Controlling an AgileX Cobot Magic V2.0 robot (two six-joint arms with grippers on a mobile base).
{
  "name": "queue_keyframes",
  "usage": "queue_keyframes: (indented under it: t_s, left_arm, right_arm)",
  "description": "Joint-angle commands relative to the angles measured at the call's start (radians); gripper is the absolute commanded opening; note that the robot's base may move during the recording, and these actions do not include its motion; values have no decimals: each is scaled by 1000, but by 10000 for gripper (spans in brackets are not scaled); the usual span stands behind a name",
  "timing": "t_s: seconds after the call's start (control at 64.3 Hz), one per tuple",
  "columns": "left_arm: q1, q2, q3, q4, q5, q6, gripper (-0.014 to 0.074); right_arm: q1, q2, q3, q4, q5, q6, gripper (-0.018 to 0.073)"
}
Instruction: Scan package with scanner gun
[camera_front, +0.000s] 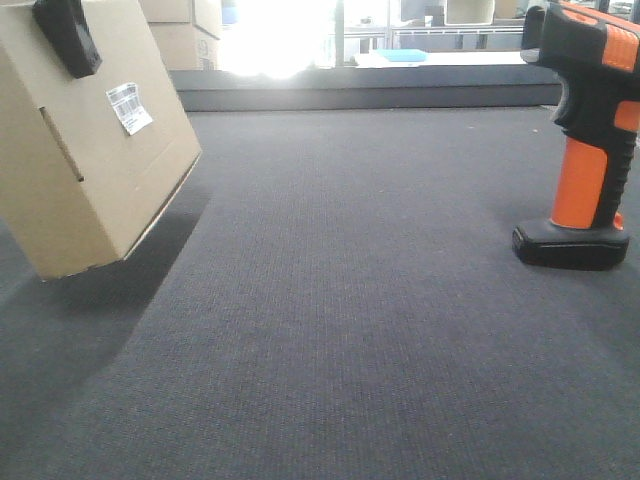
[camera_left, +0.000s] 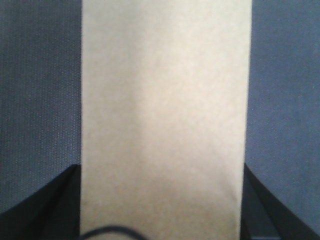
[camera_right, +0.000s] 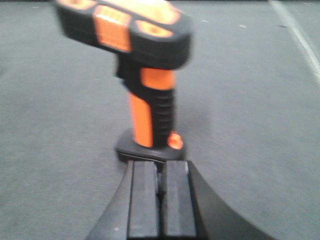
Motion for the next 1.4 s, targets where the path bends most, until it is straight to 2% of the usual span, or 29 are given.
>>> queue_keyframes:
  t_s: [0.0, 0.109, 0.311, 0.42, 0.544, 0.684, 0.746, 0.824, 0.917, 0.979, 1.041, 1.119, 1.243, 1.383]
  left_arm:
    - [-3, -15, -9, -8, -23, 2, 88]
    - [-3, -15, -9, -8, -23, 2, 88]
    - [-3, -15, -9, 0, -24, 2, 88]
    - [-3, -15, -9, 6, -24, 2, 88]
    - [-3, -15, -9, 8, -31, 2, 88]
    - [-3, -15, -9, 8, -37, 2, 88]
    - [-3, -15, -9, 8, -46, 2, 88]
    - [-3, -15, -9, 8, -56, 2, 88]
    - [-3, -15, -9, 8, -61, 2, 88]
    - [-3, -15, -9, 8, -61, 2, 88]
    - [-3, -15, -9, 8, -61, 2, 88]
    - [-3, -15, -9, 8, -61, 2, 88]
    - [-3, -15, -9, 8, -61, 2, 88]
    - [-3, -15, -9, 8, -61, 2, 88]
  right_arm:
    - [21, 50, -7, -14, -44, -7, -153]
    - [31, 146, -11, -14, -76, -7, -153]
    - [31, 300, -11, -17, -273, -7, -153]
    - [31, 355, -11, -28, -335, -7, -153]
    - [31, 406, -11, -100, -387, -5, -153]
    - [31, 454, -11, -171, -466, 70, -138]
    - [31, 466, -11, -171, -528, 83, -66]
    - [31, 477, -11, -171, -564, 83, 66]
    - [31, 491, -11, -171, -566, 127, 309]
    - [31, 503, -11, -171, -568, 153, 416]
    - [31, 522, -11, -129, -568, 157, 510]
    - [31, 547, -11, -81, -597, 170, 575]
    - [31, 608, -11, -78, -744, 170, 562]
    - [31, 694, -11, -56, -817, 181, 562]
